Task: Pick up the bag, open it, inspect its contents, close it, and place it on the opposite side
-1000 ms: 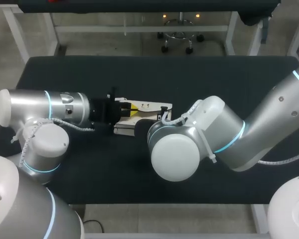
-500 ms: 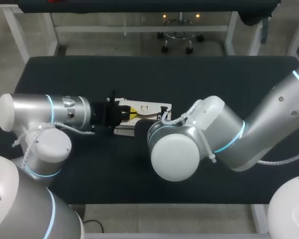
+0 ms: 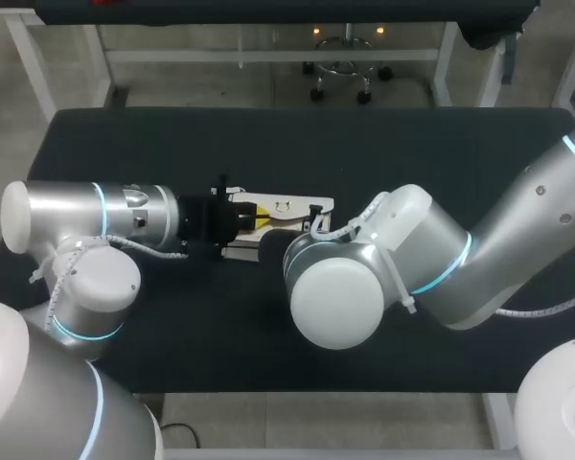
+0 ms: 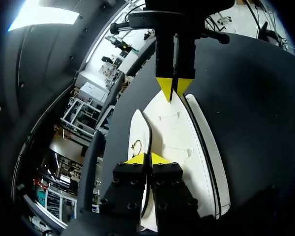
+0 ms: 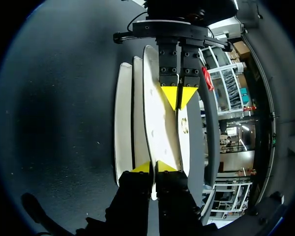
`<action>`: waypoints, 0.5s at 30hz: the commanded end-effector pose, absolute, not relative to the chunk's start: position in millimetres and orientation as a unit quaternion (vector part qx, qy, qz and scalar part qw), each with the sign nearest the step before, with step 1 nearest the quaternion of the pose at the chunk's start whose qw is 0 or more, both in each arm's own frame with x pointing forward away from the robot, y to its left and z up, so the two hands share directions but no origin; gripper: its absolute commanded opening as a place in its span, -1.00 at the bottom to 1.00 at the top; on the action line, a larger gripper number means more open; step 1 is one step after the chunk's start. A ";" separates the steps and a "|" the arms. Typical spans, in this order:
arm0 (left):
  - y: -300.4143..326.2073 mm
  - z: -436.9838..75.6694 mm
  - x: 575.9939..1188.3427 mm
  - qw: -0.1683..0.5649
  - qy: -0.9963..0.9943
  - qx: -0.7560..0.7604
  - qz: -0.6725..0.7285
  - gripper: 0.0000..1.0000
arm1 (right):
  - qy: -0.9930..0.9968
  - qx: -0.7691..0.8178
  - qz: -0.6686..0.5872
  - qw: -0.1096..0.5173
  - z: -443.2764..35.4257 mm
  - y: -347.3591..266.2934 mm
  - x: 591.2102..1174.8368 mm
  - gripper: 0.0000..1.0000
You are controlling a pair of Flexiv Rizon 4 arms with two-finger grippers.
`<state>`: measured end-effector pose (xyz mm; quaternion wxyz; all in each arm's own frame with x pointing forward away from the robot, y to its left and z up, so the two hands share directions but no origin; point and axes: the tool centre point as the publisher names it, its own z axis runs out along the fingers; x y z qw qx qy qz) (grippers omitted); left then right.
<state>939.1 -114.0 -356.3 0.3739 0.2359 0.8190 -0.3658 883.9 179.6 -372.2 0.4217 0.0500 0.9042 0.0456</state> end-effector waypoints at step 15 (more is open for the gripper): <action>-112.9 -355.9 951.4 0.396 0.826 0.229 -0.330 -0.23 | 0.903 0.048 0.050 0.425 -374.7 178.4 883.6 -1.00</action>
